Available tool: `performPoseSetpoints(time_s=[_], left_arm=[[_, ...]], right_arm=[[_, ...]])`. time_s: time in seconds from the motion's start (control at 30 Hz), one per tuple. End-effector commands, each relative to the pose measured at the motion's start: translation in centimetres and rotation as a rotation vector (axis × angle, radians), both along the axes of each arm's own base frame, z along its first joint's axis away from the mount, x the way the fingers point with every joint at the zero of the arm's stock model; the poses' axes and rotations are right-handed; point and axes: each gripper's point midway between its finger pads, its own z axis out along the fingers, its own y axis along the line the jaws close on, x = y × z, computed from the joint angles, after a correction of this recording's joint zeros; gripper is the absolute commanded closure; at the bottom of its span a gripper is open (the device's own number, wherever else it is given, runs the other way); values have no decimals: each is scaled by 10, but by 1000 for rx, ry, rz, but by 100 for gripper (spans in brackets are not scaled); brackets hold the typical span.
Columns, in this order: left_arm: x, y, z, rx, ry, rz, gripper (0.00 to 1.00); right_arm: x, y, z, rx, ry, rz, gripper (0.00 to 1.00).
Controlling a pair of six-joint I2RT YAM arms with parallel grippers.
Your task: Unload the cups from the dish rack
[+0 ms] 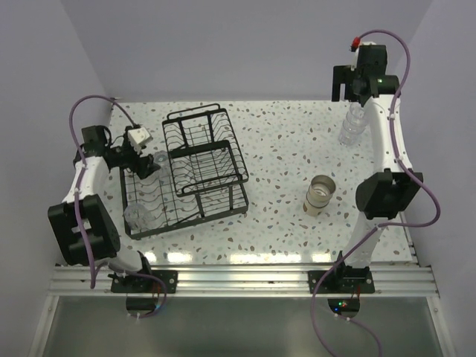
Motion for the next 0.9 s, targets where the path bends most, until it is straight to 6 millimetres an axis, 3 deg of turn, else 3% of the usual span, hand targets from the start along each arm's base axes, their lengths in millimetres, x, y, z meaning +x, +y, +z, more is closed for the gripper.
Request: performPoseSetpoints(time_s=[0.0,0.07,0.1,0.33,0.43,0.67,0.73,0.87], left_arm=[[-8,-23,3,1,-98,-236,0],[-4,-23,-8,11,-82,-251,0],[1,-22,-8,25,-99,-251,0],[23,-16,-22,82,-111,-247,0],[23,-26,-28,75,-96,-279,0],[23,-26,-45,74,-65,-265,1],[26,-26,-45,60,-57,-252,3],[29,-29,-44,54,-53,-256,18]], right_arm=[[-8,-3,36,-34,-91,1,2],[-9,-3,38,-33,-92,2,2],[-7,9,37,-33,-89,25,2],[-9,14,40,-47,-90,40,2],[-12,9,40,-79,-81,21,2],[-17,3,42,-124,-72,5,2],[-16,2,43,-128,-74,5,2],[-14,3,41,-130,-66,6,2]])
